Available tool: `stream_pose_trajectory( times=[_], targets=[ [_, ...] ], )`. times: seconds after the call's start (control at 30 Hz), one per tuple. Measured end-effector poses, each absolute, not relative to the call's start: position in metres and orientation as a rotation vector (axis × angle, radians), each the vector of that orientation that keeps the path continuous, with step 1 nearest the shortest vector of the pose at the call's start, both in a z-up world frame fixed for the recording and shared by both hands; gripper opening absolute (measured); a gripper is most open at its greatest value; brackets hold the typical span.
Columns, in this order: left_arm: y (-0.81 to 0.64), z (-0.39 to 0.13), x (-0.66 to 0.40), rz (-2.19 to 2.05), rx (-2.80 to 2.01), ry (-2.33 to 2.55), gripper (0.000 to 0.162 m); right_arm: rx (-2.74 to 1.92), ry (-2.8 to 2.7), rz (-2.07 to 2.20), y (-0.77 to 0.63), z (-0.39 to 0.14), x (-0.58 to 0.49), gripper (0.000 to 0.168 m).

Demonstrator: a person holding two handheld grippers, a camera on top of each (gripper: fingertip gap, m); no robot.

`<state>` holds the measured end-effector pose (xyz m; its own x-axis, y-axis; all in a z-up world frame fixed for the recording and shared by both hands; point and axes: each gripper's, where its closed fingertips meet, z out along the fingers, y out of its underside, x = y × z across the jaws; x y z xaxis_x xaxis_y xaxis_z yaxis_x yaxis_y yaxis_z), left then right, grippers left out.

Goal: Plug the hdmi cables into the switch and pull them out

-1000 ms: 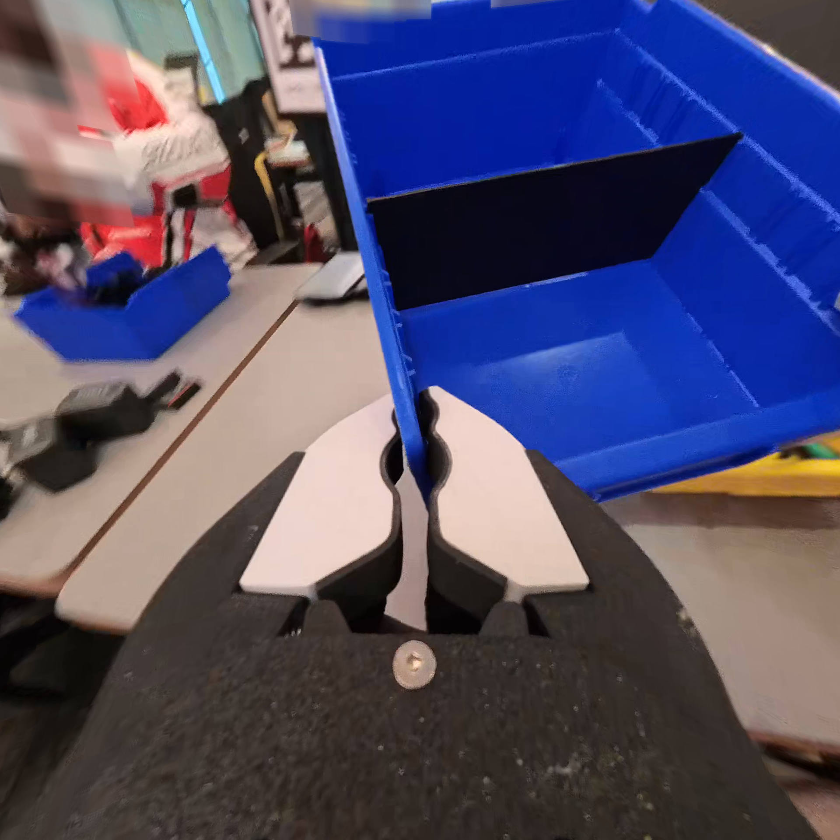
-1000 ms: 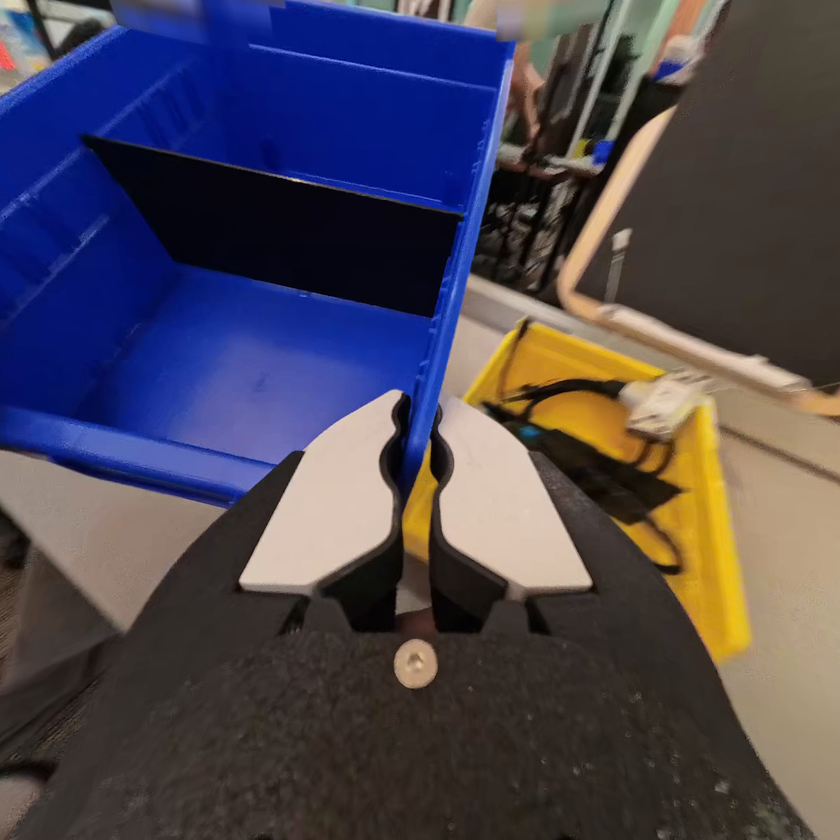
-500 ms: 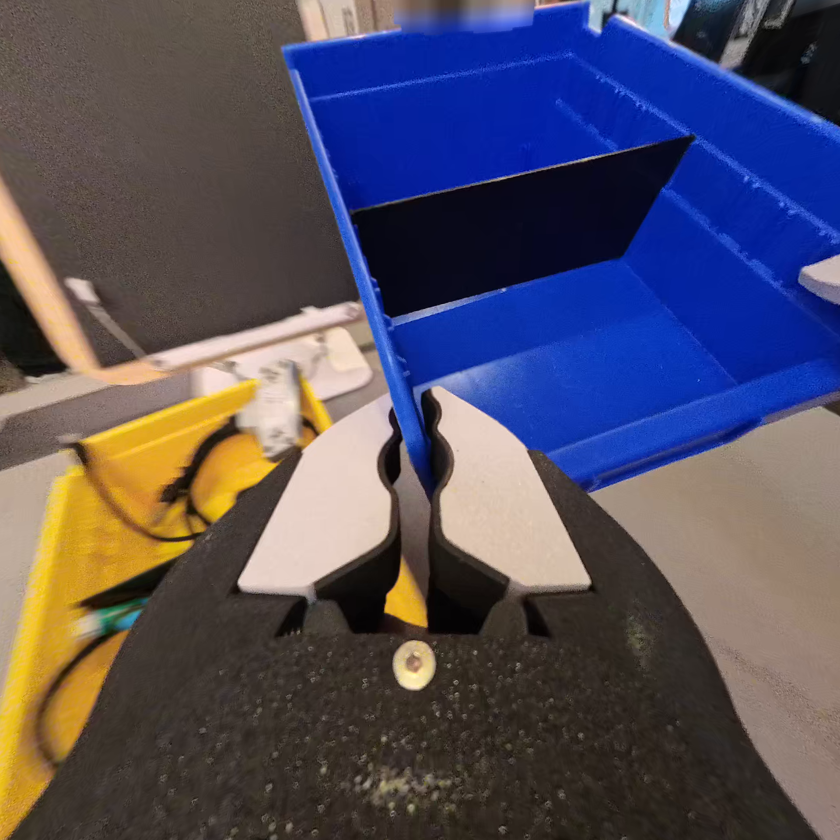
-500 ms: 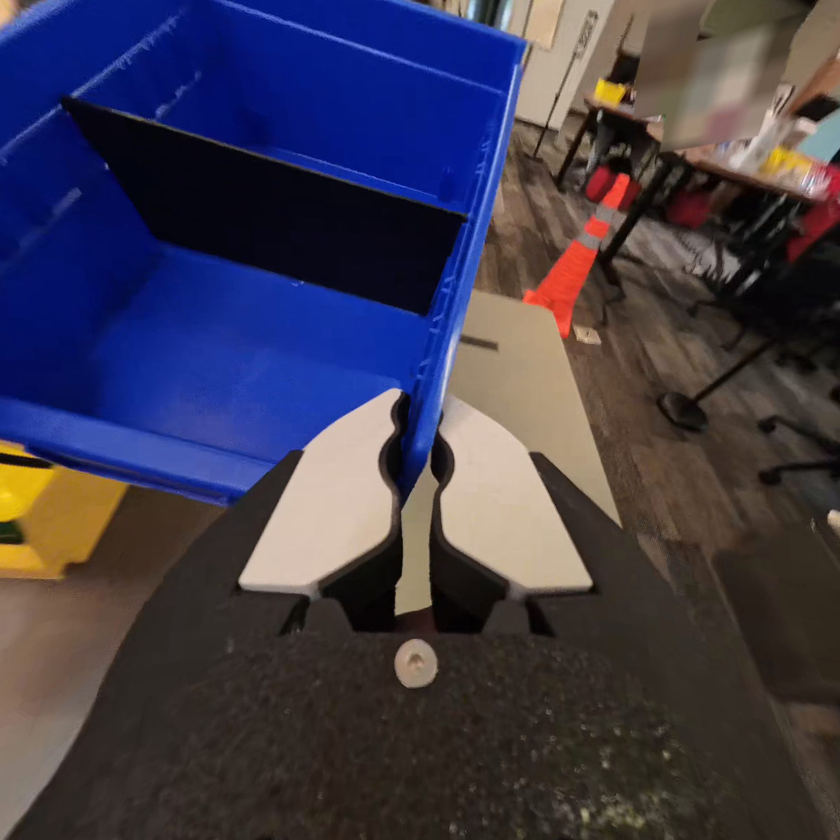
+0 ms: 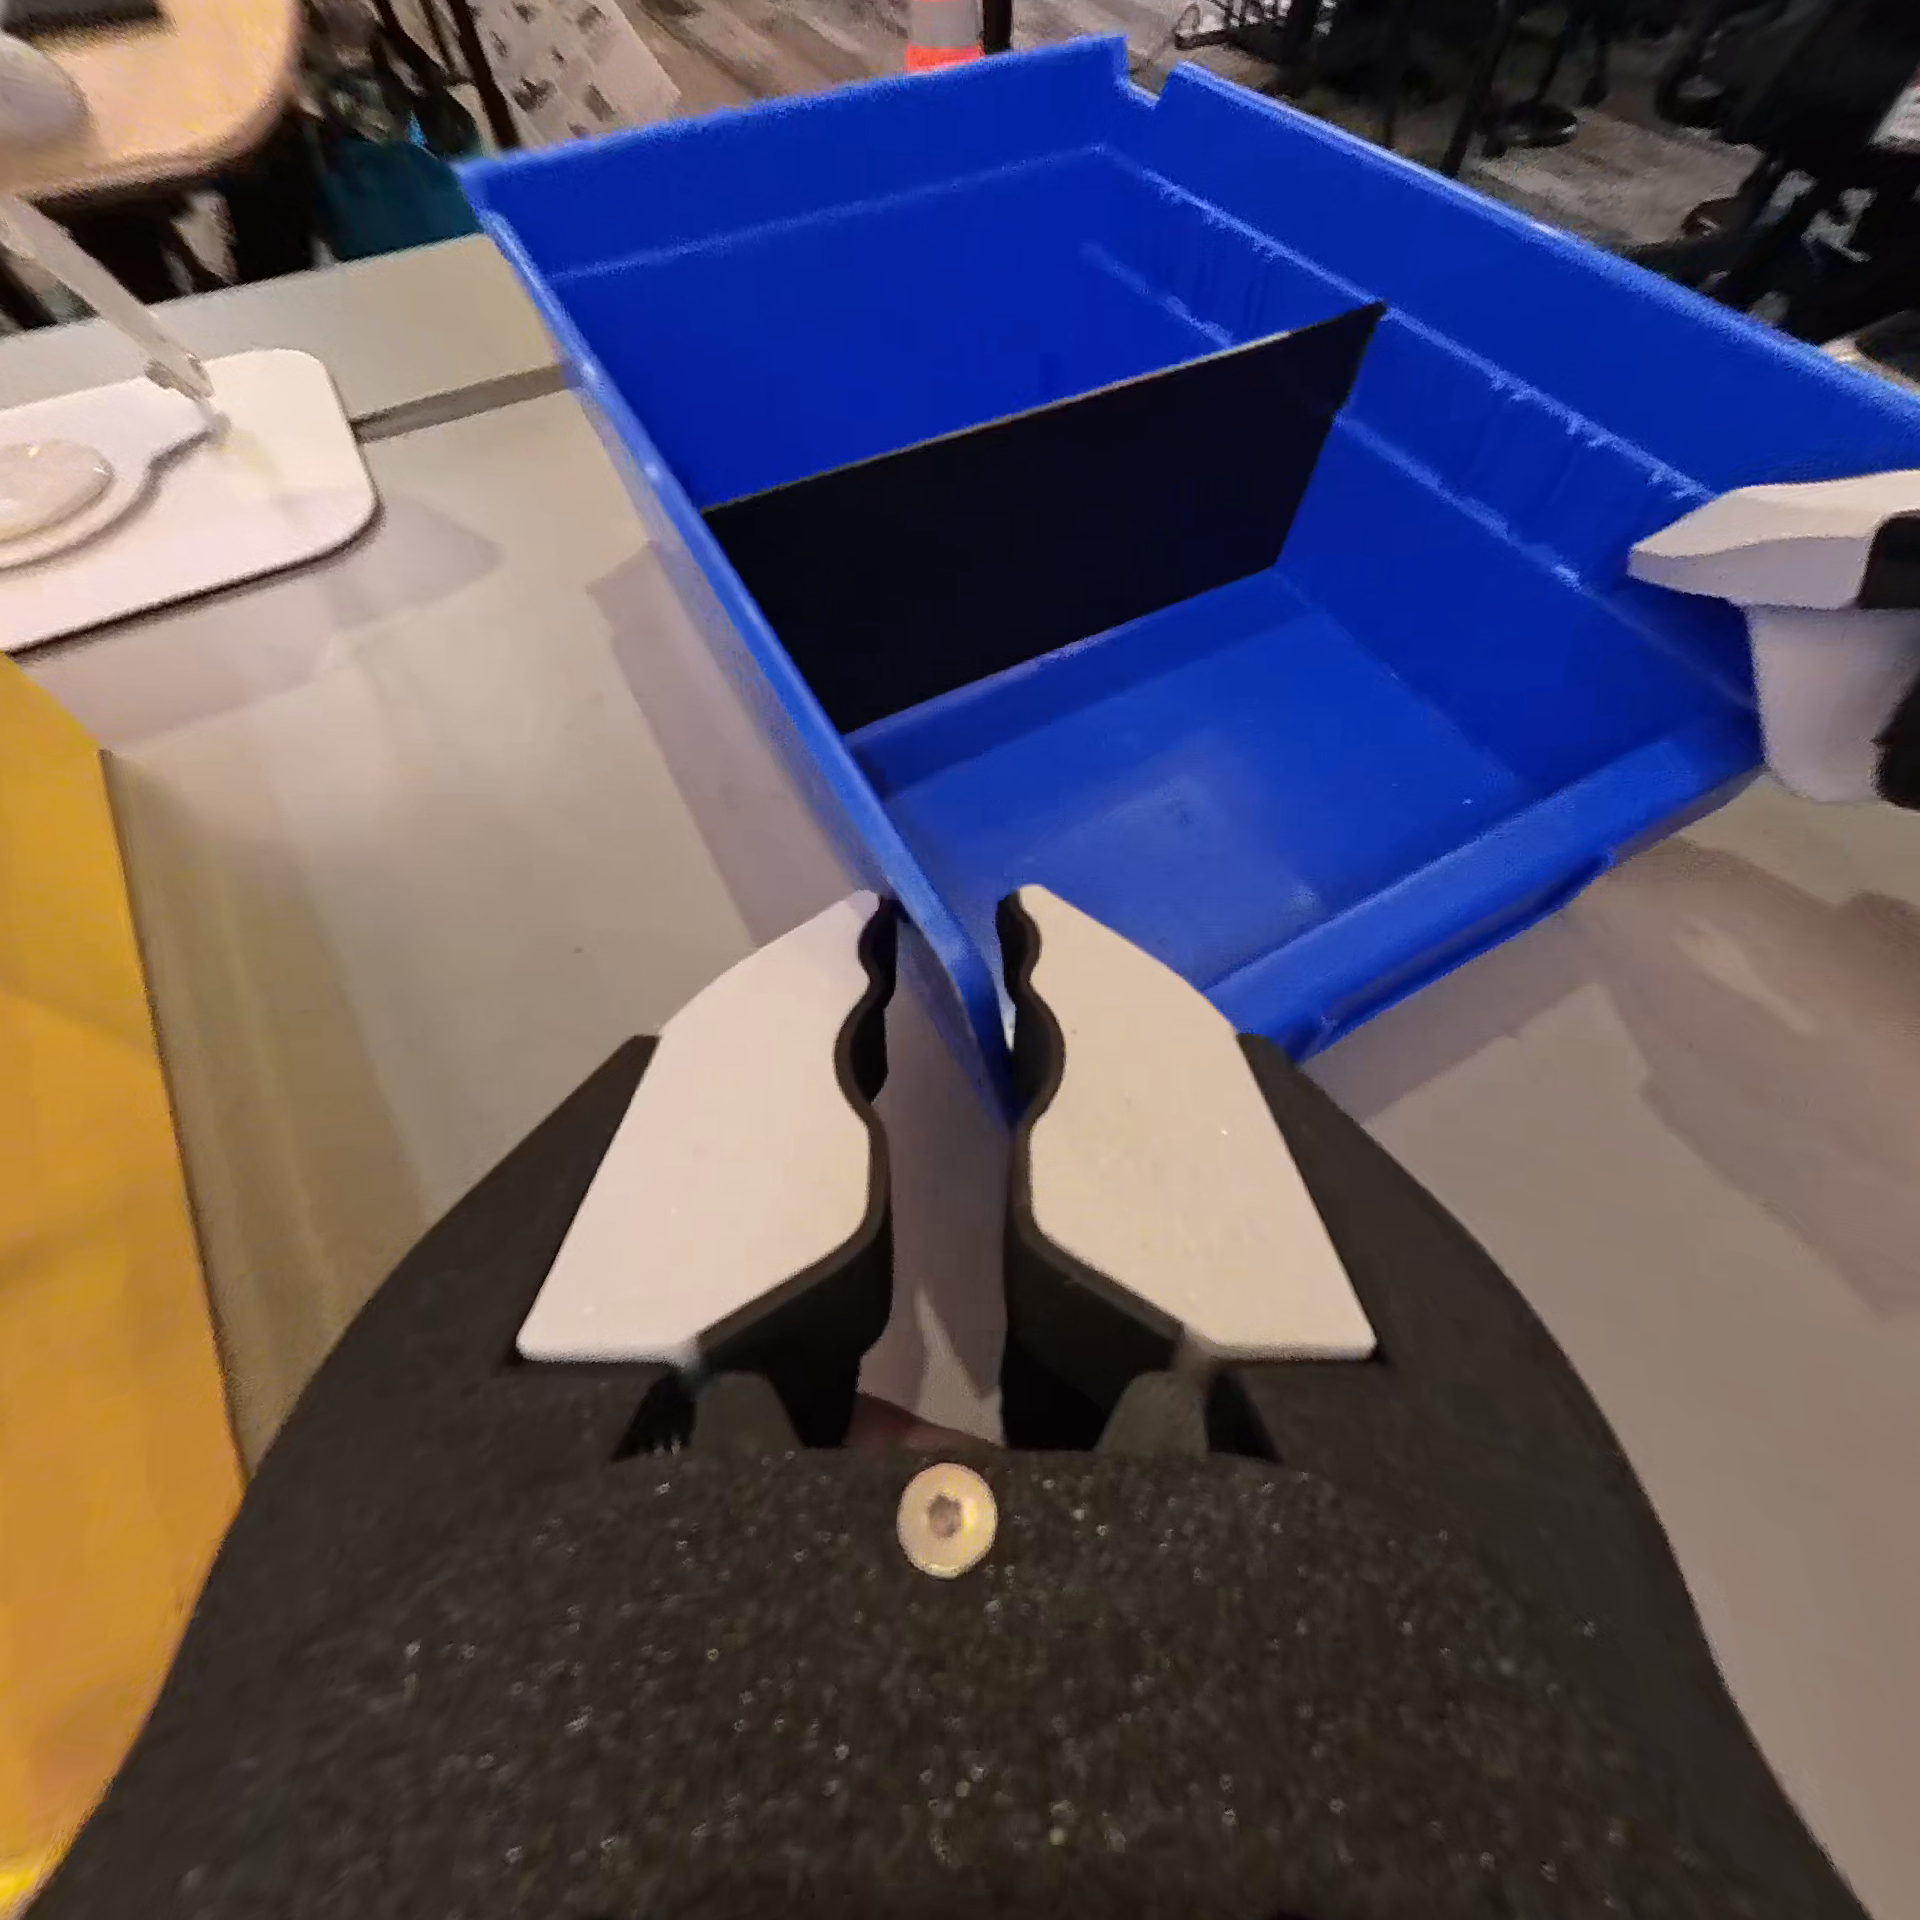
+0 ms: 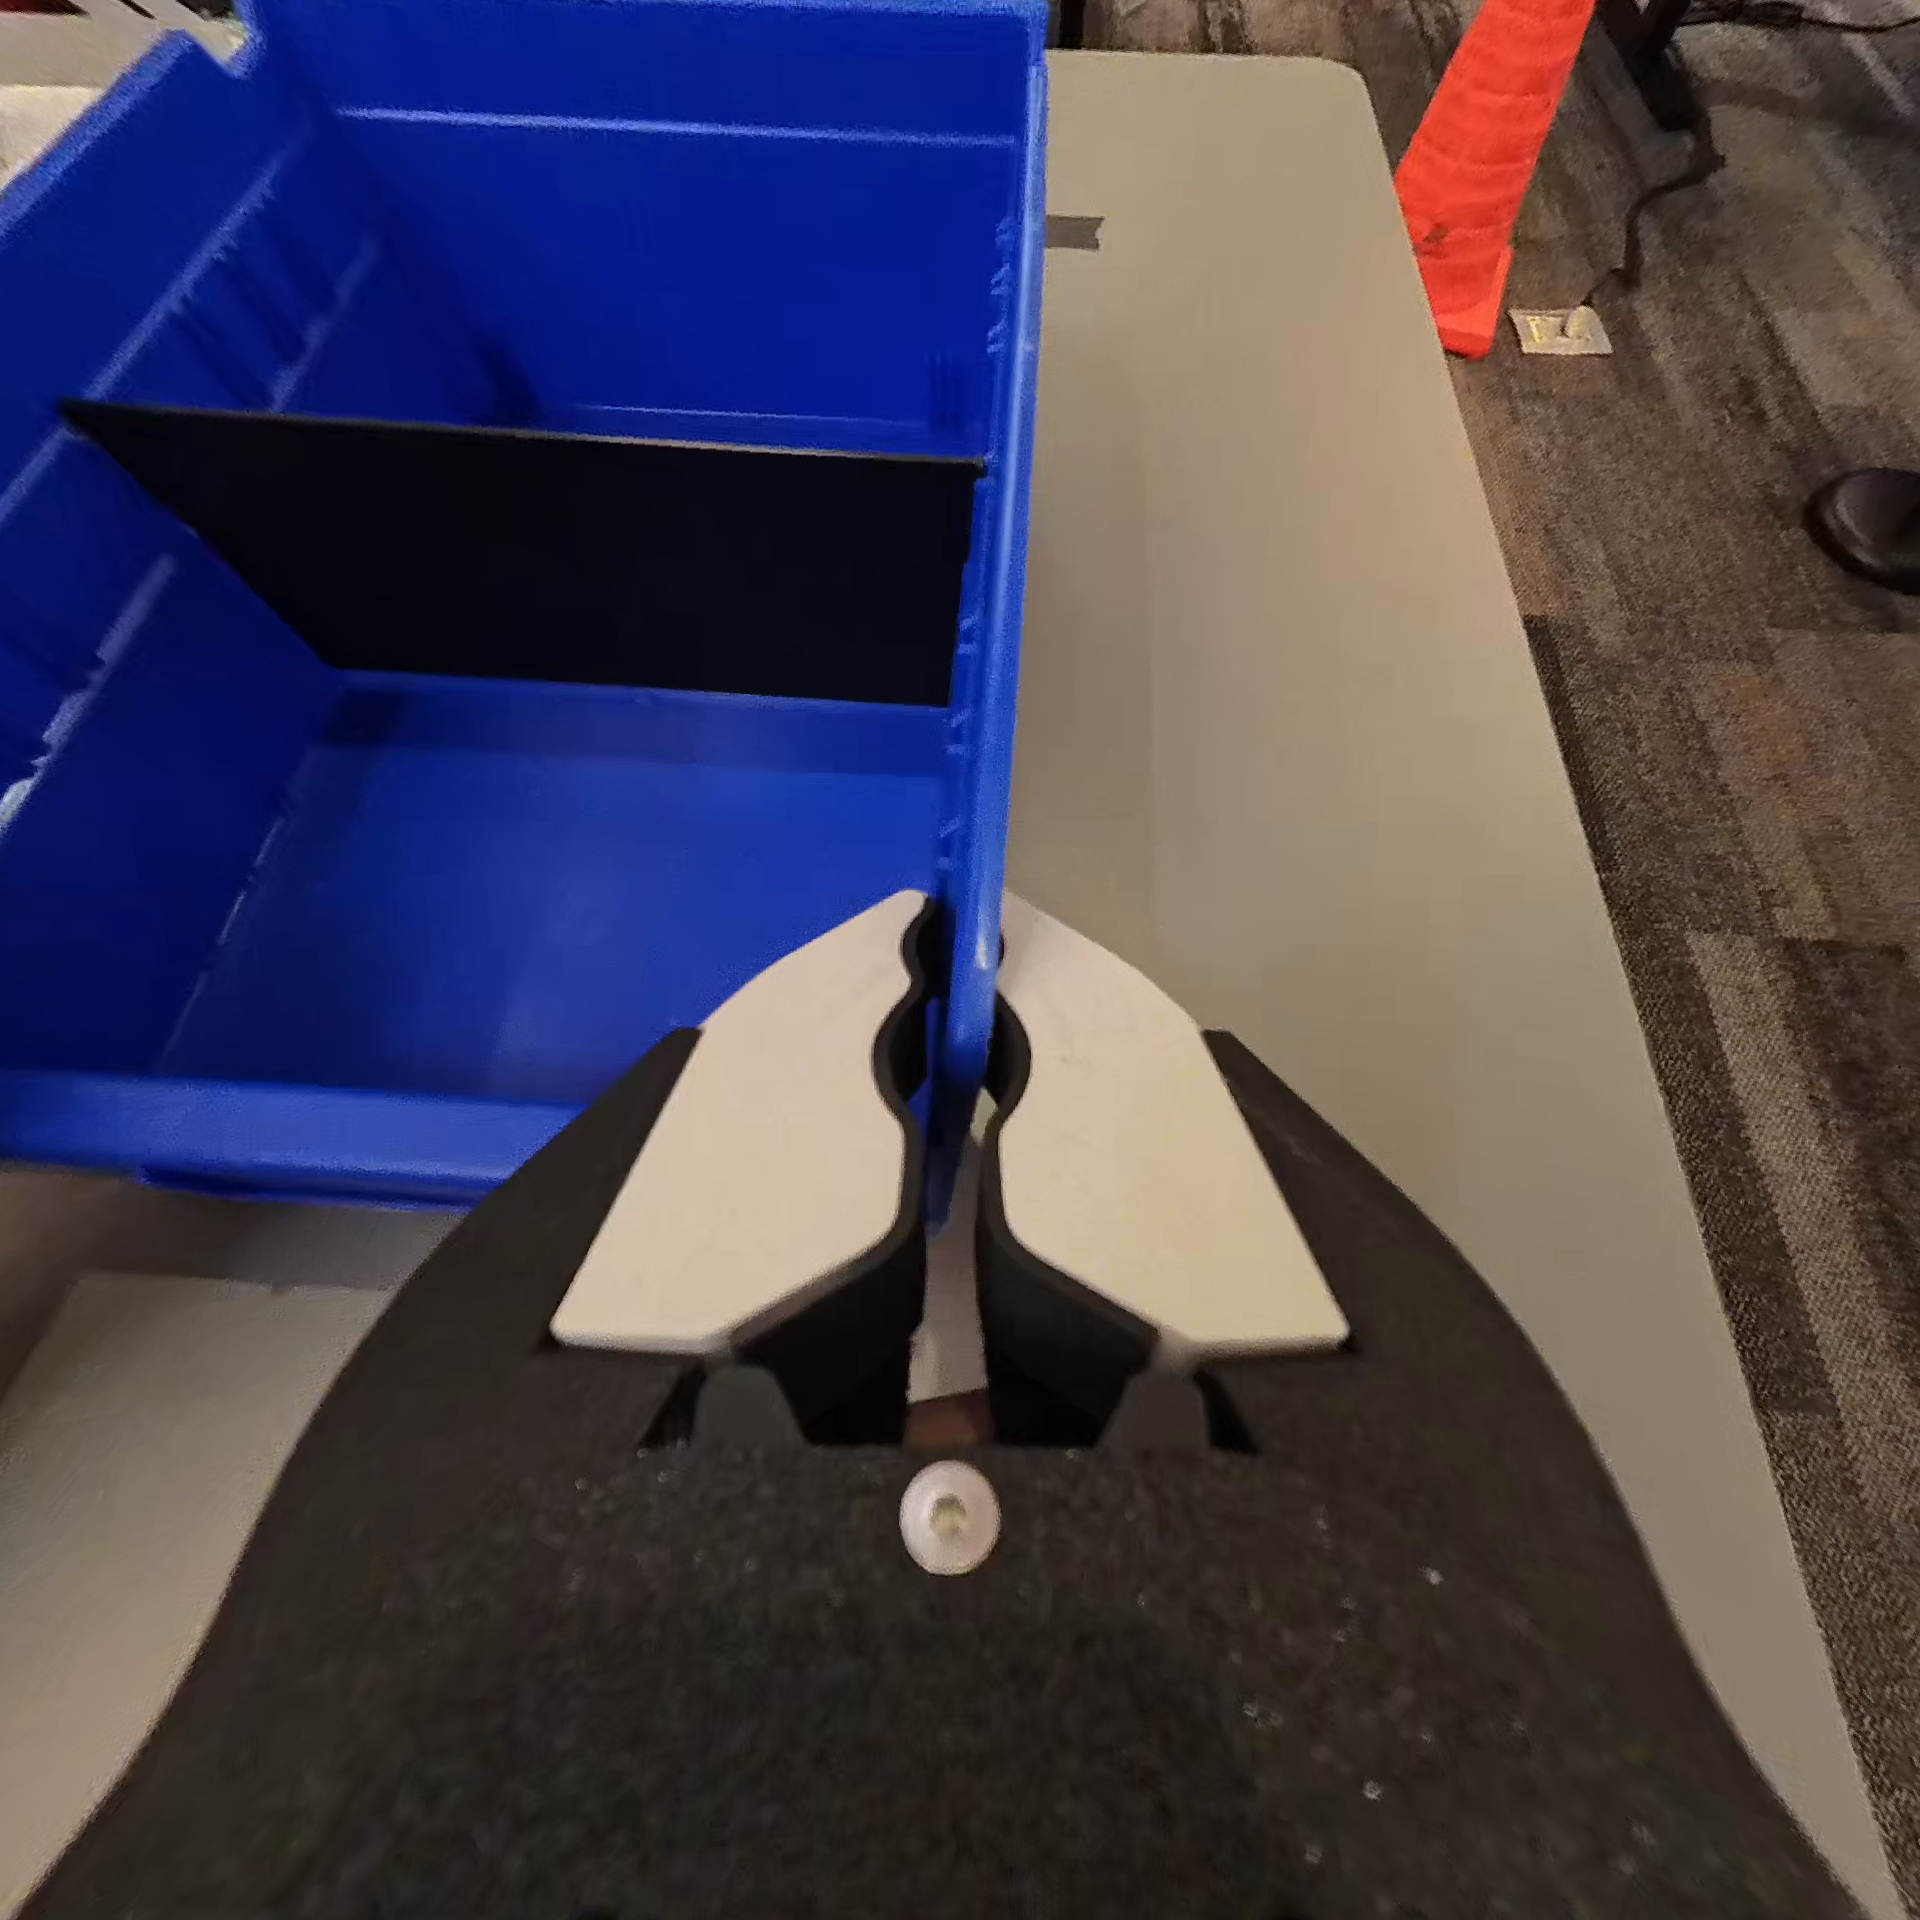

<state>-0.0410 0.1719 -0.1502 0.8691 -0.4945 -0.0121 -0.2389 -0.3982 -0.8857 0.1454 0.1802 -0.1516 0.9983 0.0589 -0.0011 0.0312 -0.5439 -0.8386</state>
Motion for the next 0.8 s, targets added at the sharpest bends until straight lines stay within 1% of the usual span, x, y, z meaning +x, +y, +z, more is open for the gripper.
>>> stream_pose_trajectory(
  times=[0.1, 0.13, 0.17, 0.27, 0.3, 0.37, 0.47, 0.57, 0.63, 0.7, 0.73, 0.8],
  targets=[
    [0.15, -0.143, -0.043, -0.451, -2.036, 0.595, 0.028, -2.19, -0.06, 0.069, 0.176, -0.152, 0.146, 0.003],
    [0.138, -0.134, -0.047, -0.541, -2.024, 0.618, 0.031, -2.196, -0.069, 0.066, 0.174, -0.148, 0.147, 0.007],
    [0.126, -0.124, -0.057, -0.61, -2.006, 0.622, 0.032, -2.19, -0.068, 0.047, 0.172, -0.141, 0.15, 0.014],
    [0.1, -0.099, -0.109, -0.701, -1.978, 0.574, 0.036, -2.15, -0.049, -0.049, 0.166, -0.101, 0.158, 0.025],
    [0.094, -0.092, -0.134, -0.695, -2.002, 0.524, 0.039, -2.117, -0.059, -0.069, 0.165, -0.084, 0.153, 0.027],
    [0.084, -0.069, -0.183, -0.716, -1.981, 0.417, 0.043, -2.041, -0.152, -0.051, 0.163, -0.052, 0.12, 0.029],
    [0.093, -0.053, -0.275, -0.464, -1.916, 0.236, 0.05, -1.951, -0.412, 0.124, 0.155, -0.03, 0.02, 0.031],
    [0.107, -0.06, -0.358, -0.184, -1.901, 0.109, 0.055, -1.863, -0.678, 0.406, 0.134, -0.042, -0.106, 0.04],
    [0.119, -0.07, -0.401, -0.054, -1.894, 0.001, 0.054, -1.87, -0.691, 0.461, 0.132, -0.066, -0.161, 0.05],
    [0.132, -0.09, -0.413, -0.085, -1.947, -0.007, 0.055, -1.903, -0.605, 0.433, 0.142, -0.096, -0.192, 0.059],
    [0.139, -0.104, -0.413, -0.104, -2.007, 0.018, 0.06, -1.925, -0.563, 0.438, 0.144, -0.112, -0.204, 0.055],
    [0.151, -0.131, -0.411, -0.112, -2.091, 0.08, 0.058, -2.003, -0.494, 0.455, 0.148, -0.144, -0.22, 0.052]
  ],
)
